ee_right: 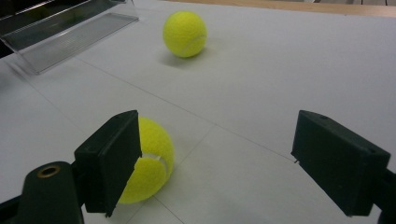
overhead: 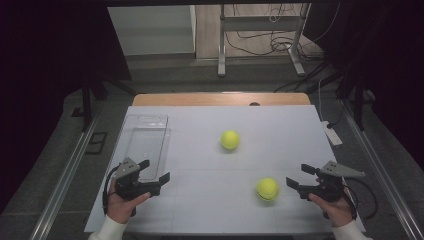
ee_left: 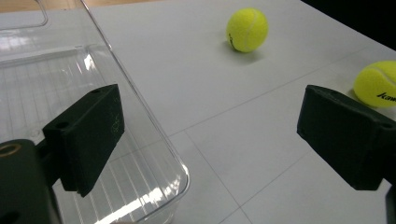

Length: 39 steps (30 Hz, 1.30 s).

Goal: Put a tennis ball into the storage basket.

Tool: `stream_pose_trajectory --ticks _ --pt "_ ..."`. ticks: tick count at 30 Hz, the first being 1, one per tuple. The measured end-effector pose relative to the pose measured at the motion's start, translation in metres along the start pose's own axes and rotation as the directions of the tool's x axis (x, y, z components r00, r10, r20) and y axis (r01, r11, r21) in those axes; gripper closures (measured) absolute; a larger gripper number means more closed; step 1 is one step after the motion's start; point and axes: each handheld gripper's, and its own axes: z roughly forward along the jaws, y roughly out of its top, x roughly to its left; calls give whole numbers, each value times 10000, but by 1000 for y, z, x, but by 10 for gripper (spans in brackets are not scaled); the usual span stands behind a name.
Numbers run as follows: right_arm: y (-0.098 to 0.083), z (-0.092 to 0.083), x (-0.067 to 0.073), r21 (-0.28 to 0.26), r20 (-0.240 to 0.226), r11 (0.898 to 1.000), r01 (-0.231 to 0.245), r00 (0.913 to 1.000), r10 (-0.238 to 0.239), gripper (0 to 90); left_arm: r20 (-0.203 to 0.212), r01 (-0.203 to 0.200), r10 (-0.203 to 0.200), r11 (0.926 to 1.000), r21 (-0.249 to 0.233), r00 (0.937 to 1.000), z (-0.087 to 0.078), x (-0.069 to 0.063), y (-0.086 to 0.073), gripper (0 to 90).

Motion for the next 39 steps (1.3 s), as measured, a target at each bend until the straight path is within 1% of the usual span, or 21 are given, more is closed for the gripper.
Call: stream_pose_trajectory --ticks 2,5,8,11,16,19,21,23,27,29,32,35,37,39 --pt "-1 0 -1 42 -46 10000 15 10000 -15 156 16 -8 7 10000 29 10000 1 0 0 82" --pt "-3 0 -2 30 -114 9999 -102 9999 102 156 -6 1 -1 10000 75 10000 2 0 -1 82" --pt "-4 0 -2 104 -79 9999 -3 10000 4 156 -4 -41 41 10000 49 10000 2 0 1 77" --pt "-4 -1 -2 49 -103 10000 -9 9999 10 156 -40 -37 37 9999 126 10000 3 0 -1 72" --pt "-7 -1 -4 99 -169 9999 -25 9999 27 154 -72 40 -39 9999 106 10000 -1 -4 -2 69" --pt "-6 -4 -3 -7 -95 10000 -72 9999 72 154 -34 -37 37 9999 101 10000 -1 -5 -3 66" --pt "-7 -3 -2 41 -68 10000 -54 10000 55 153 -58 -85 86 9999 53 9999 -1 -7 -4 65" --pt "-6 -3 -1 47 -105 10000 6 9999 -6 153 -78 -146 146 9999 6 9999 -2 -8 -4 70" --pt "-5 -2 1 48 -124 10000 57 9999 -57 151 21 -279 279 9995 -132 9996 -4 -8 -4 80" --pt "-4 -1 1 47 -107 10000 72 9999 -71 151 -113 -416 413 9989 -232 9991 -5 -9 -6 82" --pt "-4 0 2 70 -142 9999 99 9999 -98 151 -132 -431 428 9988 -249 9990 -5 -10 -6 81" --pt "-3 2 2 69 -196 9999 106 9998 -105 151 -183 -397 393 9990 -225 9991 -5 -11 -5 75" --pt "-3 2 1 59 -227 9999 81 9997 -80 151 -197 -309 308 9995 -45 9993 -4 -12 -2 81" --pt "-2 3 1 43 -264 10000 79 9996 -78 151 -168 -313 312 9995 -12 9994 -2 -14 0 86"
